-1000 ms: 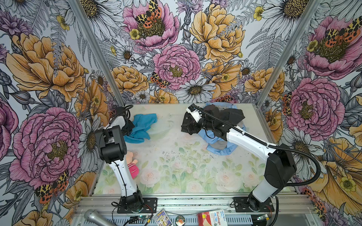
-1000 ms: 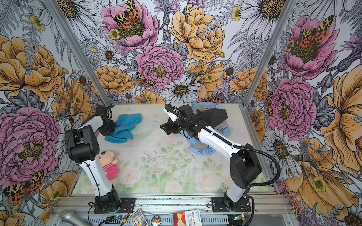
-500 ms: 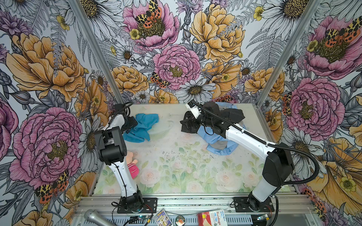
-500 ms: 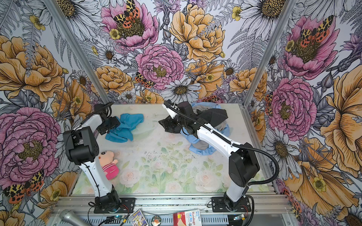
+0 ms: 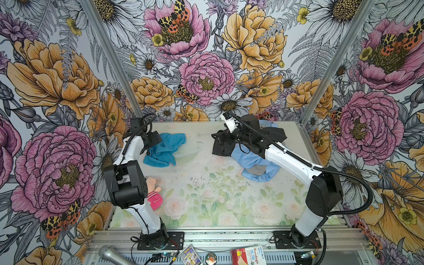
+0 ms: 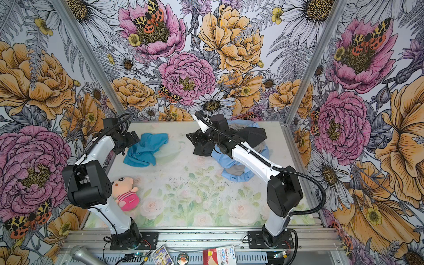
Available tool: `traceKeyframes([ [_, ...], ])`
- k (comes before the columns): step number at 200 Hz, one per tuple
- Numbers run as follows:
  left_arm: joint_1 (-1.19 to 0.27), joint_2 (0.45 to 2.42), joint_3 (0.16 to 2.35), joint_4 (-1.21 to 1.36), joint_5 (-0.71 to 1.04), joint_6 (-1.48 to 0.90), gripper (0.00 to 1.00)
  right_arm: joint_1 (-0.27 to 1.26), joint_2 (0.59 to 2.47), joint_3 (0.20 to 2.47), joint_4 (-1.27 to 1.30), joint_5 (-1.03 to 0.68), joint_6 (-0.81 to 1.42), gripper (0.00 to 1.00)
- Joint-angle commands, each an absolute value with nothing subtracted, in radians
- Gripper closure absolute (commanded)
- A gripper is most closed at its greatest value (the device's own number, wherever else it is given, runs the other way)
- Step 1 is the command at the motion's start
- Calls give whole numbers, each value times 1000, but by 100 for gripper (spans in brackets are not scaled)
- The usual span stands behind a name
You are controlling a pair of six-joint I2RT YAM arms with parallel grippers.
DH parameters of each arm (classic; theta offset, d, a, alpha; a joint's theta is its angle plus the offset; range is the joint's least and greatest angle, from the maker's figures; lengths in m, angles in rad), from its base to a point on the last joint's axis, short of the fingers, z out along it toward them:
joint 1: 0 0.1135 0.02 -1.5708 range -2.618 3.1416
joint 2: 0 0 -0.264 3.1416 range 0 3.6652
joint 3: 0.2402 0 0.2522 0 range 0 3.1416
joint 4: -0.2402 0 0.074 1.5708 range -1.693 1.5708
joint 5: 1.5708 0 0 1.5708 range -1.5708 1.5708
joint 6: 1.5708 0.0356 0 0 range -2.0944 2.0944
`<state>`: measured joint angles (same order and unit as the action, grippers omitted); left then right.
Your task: Pick out a specific cloth from the pile
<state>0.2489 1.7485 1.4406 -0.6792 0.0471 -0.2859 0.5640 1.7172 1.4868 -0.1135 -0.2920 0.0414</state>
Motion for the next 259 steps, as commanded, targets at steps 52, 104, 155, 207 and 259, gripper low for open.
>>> traceKeyframes([
  [52, 193, 1395, 1055, -129, 163, -264, 1, 414, 1556, 1336, -42, -85, 109, 1],
  [104, 147, 1249, 804, 169, 160, -244, 1, 273, 1354, 1079, 19, 48, 85, 1],
  [155, 126, 1177, 547, 400, 54, -201, 1, 166, 1190, 783, 106, 155, 101, 1],
  [207, 119, 1191, 343, 569, -16, -159, 1, 138, 1061, 487, 264, 222, 127, 1],
  [259, 125, 1286, 322, 727, -54, -146, 1, 108, 1026, 362, 319, 181, 115, 1],
])
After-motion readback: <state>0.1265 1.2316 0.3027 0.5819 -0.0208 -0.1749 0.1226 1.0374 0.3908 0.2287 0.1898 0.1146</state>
